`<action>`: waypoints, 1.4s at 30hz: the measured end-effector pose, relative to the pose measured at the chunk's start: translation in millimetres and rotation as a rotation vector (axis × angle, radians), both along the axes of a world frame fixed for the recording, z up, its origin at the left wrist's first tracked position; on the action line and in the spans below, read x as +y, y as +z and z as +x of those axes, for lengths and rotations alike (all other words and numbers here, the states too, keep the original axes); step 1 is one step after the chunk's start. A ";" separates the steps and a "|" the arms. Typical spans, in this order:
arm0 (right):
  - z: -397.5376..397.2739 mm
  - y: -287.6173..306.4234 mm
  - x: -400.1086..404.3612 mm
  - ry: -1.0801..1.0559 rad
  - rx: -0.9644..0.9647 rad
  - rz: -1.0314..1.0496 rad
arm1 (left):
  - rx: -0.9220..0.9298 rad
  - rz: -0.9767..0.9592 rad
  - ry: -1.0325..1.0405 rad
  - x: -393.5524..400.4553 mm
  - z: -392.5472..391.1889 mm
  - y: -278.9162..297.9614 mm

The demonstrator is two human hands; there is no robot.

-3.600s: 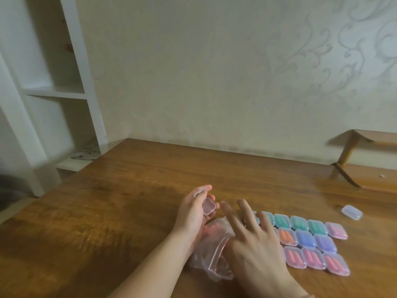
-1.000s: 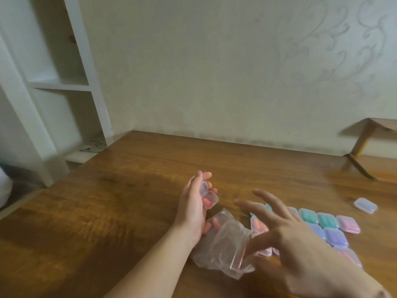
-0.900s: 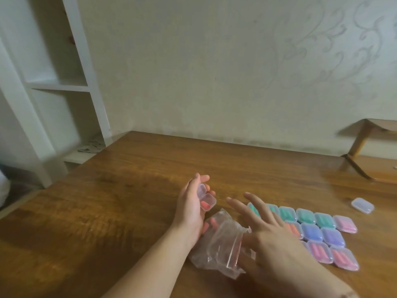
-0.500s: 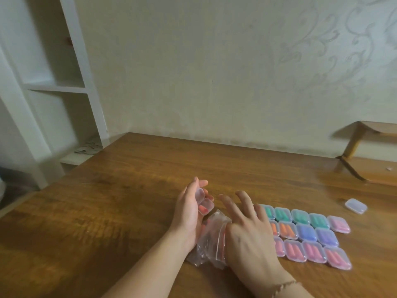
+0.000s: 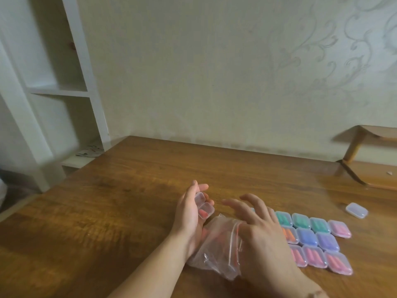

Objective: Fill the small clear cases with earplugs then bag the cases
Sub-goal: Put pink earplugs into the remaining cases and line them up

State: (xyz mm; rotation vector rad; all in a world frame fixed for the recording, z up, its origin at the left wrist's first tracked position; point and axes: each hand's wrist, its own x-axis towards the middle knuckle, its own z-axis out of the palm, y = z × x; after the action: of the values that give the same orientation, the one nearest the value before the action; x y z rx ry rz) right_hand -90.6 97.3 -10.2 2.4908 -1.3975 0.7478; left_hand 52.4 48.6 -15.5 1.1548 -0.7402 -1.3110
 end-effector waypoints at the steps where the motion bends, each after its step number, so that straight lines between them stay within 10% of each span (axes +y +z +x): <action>1: -7.7 6.7 2.2 0.030 -0.030 0.043 | 0.015 0.008 -0.004 -0.4 0.0 0.2; 9: -54.8 55.8 12.6 0.286 -0.633 0.492 | 0.024 -0.043 -0.008 -1.2 -1.2 -1.6; 13: -41.3 39.7 6.6 0.225 -0.840 0.396 | -0.018 -0.139 -0.065 4.1 -1.1 2.2; 33: -20.9 3.4 -3.6 0.127 -0.409 0.123 | -0.184 -0.429 -0.486 26.6 -7.4 9.6; 42: -11.2 15.9 5.0 -0.001 -0.856 0.331 | 0.022 -0.437 -0.432 26.0 -7.5 8.1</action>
State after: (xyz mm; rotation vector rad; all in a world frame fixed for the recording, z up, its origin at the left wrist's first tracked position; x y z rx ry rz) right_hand -101.8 102.4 5.7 2.4871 -1.8818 1.8659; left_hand 44.9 74.6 -7.3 0.6463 -1.2374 -1.4143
